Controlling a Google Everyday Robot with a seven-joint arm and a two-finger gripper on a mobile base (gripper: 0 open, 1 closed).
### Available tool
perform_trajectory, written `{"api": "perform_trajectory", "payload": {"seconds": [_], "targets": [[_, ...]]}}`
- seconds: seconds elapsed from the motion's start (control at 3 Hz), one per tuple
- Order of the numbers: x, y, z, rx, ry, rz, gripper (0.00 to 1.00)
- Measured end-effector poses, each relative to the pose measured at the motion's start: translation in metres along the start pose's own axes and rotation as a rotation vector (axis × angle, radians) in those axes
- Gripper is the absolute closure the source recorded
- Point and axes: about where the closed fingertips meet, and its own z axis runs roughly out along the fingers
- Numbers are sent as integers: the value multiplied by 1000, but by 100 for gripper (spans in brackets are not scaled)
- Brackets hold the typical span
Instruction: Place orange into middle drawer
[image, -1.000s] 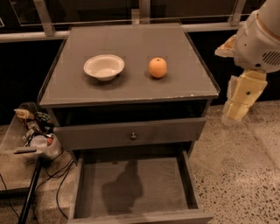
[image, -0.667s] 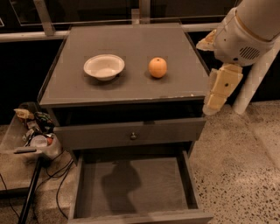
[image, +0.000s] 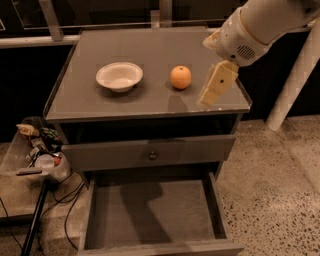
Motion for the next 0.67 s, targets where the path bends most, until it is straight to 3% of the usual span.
{"api": "perform_trajectory", "payload": {"seconds": [0.67], "targets": [[-9,-46,49,-7,-122,129,0]]}}
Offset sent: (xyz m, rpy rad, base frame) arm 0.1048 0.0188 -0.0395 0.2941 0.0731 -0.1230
